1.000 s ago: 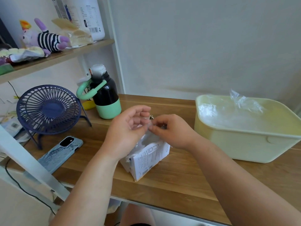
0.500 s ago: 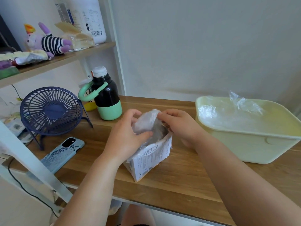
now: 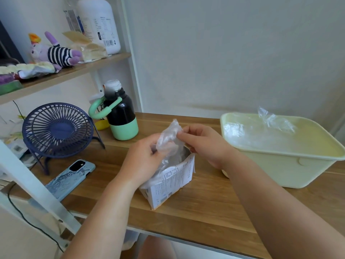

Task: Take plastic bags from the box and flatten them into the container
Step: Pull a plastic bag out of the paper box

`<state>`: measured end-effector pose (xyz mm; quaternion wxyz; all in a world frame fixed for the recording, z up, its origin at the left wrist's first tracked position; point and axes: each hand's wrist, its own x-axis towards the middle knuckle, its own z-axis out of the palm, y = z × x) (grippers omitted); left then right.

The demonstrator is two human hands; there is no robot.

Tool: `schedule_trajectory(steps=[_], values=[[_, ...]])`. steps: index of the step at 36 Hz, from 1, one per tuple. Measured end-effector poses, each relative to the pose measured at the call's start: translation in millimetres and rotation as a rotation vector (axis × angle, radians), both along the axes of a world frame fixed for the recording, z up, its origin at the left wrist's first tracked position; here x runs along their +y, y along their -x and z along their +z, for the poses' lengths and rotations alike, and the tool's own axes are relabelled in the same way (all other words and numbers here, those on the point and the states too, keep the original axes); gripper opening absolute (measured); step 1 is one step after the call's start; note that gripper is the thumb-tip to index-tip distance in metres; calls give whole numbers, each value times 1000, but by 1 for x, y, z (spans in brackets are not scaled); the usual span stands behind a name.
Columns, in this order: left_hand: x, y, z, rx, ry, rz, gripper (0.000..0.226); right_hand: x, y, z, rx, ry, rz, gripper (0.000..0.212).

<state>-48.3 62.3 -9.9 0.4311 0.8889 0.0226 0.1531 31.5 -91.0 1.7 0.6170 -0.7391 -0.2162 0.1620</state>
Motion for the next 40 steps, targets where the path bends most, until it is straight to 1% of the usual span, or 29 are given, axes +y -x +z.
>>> schedule_trajectory(steps=[2, 4, 8, 10, 13, 15, 16, 19, 22, 24, 26, 27, 28, 29, 30, 31, 32, 33, 34, 35, 36, 38, 39, 40], values=[[1, 0, 0, -8, -17, 31, 17, 1, 0, 0, -11, 24, -8, 27], [0, 0, 0, -4, -17, 42, 25, 3, 0, 1, 11, 4, -49, 29], [1, 0, -1, -20, -10, 82, 41, 2, -4, 0, 174, -146, -157, 25], [5, -3, -4, -36, -90, 150, 41, 2, -7, -1, 211, -187, -193, 21], [8, -4, -5, 4, -297, 252, 32, 0, -8, -1, 218, -241, -277, 12], [8, -4, -5, 74, -438, 271, 19, -2, -9, 0, 204, -283, -344, 11], [7, -5, -4, 114, -521, 269, 16, -4, -9, 2, 196, -311, -375, 11], [3, -6, 0, 222, -723, 236, 22, -9, -11, 8, 139, -374, -498, 17], [-3, -9, 6, 313, -821, 216, 31, -17, -13, 14, 14, -349, -684, 26], [-3, -12, 7, 325, -831, 201, 32, -25, -12, 17, -131, -276, -750, 28], [-4, -14, 10, 281, -804, 192, 34, -32, -9, 21, -265, -214, -721, 26], [-5, -15, 12, 237, -788, 196, 40, -36, -8, 23, -309, -182, -698, 25], [-8, -15, 15, 176, -747, 199, 47, -40, -6, 25, -342, -154, -676, 25], [-11, -16, 20, 78, -652, 203, 53, -43, -4, 28, -363, -129, -654, 26], [-17, -14, 28, -10, -504, 188, 56, -45, -2, 30, -378, -108, -632, 26], [-24, -13, 36, -73, -315, 135, 57, -48, 0, 32, -391, -86, -614, 27], [-30, -11, 44, -82, -99, 35, 60, -50, 3, 35, -405, -69, -599, 28], [-37, -10, 50, -43, 127, -108, 64, -52, 5, 38, -415, -58, -583, 29], [-45, -8, 55, 20, 287, -243, 65, -54, 8, 40, -420, -56, -566, 30], [-51, -8, 57, 69, 338, -347, 58, -56, 10, 43, -421, -60, -545, 30], [-58, -9, 56, 84, 303, -405, 46, -58, 13, 46, -418, -68, -517, 30], [-73, -16, 53, 33, 193, -350, 22, -63, 18, 51, -388, -100, -439, 26], [-77, -19, 50, 15, 219, -305, 12, -65, 20, 54, -366, -126, -387, 24], [-81, -21, 50, 5, 295, -287, 8, -68, 22, 55, -341, -140, -352, 21]])
